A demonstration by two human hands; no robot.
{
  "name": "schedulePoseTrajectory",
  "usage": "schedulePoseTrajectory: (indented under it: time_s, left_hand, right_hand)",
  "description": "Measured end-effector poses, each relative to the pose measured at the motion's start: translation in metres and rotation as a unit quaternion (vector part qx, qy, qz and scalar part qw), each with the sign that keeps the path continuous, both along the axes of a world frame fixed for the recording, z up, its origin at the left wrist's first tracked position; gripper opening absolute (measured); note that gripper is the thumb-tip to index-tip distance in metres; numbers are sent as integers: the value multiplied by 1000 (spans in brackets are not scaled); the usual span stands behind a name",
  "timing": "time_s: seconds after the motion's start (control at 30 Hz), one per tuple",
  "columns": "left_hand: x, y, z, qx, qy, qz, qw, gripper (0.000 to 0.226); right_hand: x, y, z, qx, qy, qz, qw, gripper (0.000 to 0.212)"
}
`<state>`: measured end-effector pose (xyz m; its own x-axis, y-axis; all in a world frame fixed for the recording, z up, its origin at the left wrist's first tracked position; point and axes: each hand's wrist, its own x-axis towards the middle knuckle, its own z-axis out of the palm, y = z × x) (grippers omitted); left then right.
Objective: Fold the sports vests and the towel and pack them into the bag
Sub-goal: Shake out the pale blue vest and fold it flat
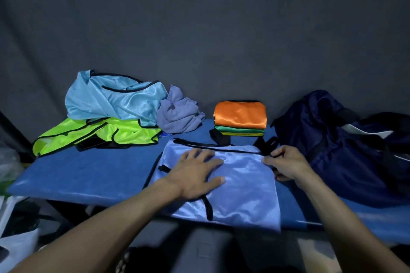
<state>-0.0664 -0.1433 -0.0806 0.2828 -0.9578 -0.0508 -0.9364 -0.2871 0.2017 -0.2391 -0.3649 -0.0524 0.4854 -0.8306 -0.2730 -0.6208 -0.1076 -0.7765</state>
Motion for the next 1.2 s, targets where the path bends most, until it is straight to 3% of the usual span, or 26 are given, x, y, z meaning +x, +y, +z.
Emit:
schedulePoseTrajectory:
  time_s: [0.1,0.2,0.4,0.63,0.77,0.93,1.1,1.2]
  left_hand:
    - [23,1,8,-40,-5,34,999,45]
    - [29,-2,9,-84,-18,51,995,32]
    - [-1,-52,13,-188,-47,-8,981,28]
    - [-8,-95,2,-194,-79,-38,977,23]
    - [-5,-102,-2,-187,-57,-14,981,20]
    - [-2,-109,-1,-150,123,55,980,26]
    - [-4,-114,-4,-154,130,74,977,26]
    - [-6,-115,-6,-166,121,67,976,23]
  right_hand:
    - [4,1,-6,-81,45,35,995,38]
    - [9,1,-4,-186,84,54,978,31]
    - [10,4,-3,-214,56,55,974,25]
    - [6,10,-10,-291,42,49,954,30]
    - [8,3,-15,-233,7,46,971,29]
    - [18,-5,-15,-100,-35,40,994,25]
    - [27,-9,-12,26,-104,-2,994,14]
    - [32,-16,-6,78,-81,-20,993,25]
